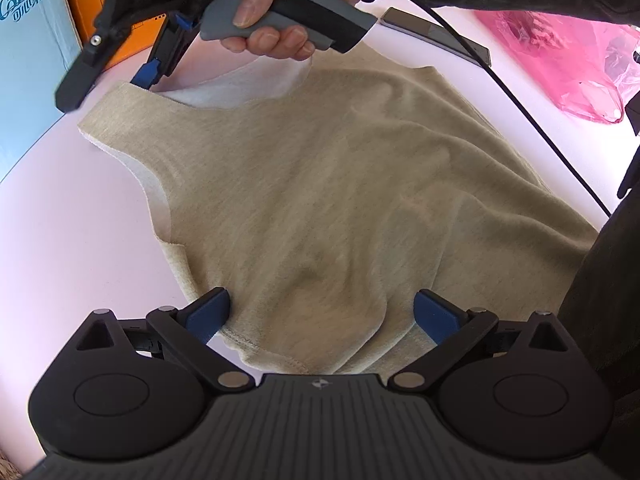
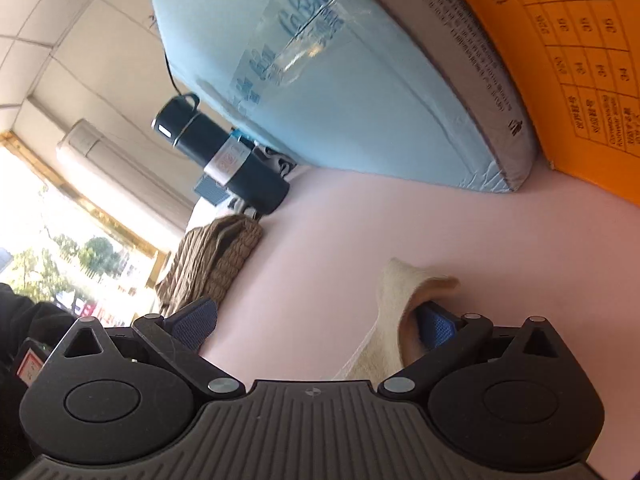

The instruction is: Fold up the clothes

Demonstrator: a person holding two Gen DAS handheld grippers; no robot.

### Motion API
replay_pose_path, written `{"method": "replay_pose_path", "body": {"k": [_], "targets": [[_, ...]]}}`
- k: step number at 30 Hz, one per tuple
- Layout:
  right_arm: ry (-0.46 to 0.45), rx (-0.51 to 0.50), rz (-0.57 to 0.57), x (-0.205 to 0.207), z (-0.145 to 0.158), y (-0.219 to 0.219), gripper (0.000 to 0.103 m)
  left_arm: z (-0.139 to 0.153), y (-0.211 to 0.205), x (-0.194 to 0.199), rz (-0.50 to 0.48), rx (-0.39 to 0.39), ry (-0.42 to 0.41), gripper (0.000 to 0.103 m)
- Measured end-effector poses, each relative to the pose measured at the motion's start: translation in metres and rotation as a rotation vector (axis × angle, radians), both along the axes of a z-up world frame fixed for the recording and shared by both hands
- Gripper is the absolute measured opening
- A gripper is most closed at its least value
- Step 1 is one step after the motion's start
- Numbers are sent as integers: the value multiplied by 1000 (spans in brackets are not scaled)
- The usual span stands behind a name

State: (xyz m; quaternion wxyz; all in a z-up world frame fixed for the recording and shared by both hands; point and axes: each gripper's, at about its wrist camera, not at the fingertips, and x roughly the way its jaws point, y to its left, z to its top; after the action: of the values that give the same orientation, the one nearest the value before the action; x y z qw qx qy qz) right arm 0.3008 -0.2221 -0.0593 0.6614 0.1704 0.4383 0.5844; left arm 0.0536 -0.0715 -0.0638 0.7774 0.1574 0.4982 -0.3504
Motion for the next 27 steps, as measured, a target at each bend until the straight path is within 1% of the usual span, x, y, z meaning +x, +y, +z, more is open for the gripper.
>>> {"method": "replay_pose_path", "body": {"k": [1, 3, 5, 8, 11, 13, 14, 16, 19, 23, 27], "targets": [[-6, 9, -30, 1, 1, -3, 103, 0, 0, 0, 2, 0, 1, 100], [-24, -7, -59, 2, 3, -6, 103, -1, -1, 1, 5, -5, 2, 101], [-43, -24, -88, 3, 5, -8, 100, -1, -1, 2, 7, -5, 4, 101], [-62, -66, -91, 3, 4, -10, 99, 1, -1, 3, 16, -6, 7, 101], [-96, -115, -103, 1, 4, -12, 96, 7, 2, 8, 73, -10, -15, 99], [-166, -149, -133, -5, 10, -15, 96, 17, 9, 13, 129, -32, -40, 99], [-180, -147, -132, -6, 12, -17, 96, 22, 13, 16, 160, -46, -53, 99], [-161, -132, -97, -8, 12, -18, 96, 29, 20, 23, 214, -70, -66, 99], [-142, -138, -52, -10, 9, -15, 96, 34, 27, 33, 272, -91, -76, 99], [-100, -106, -22, -10, 4, -7, 96, 33, 27, 47, 317, -75, -98, 99], [-67, -65, -21, -5, -2, 4, 96, 28, 25, 60, 377, -86, -111, 99]]}}
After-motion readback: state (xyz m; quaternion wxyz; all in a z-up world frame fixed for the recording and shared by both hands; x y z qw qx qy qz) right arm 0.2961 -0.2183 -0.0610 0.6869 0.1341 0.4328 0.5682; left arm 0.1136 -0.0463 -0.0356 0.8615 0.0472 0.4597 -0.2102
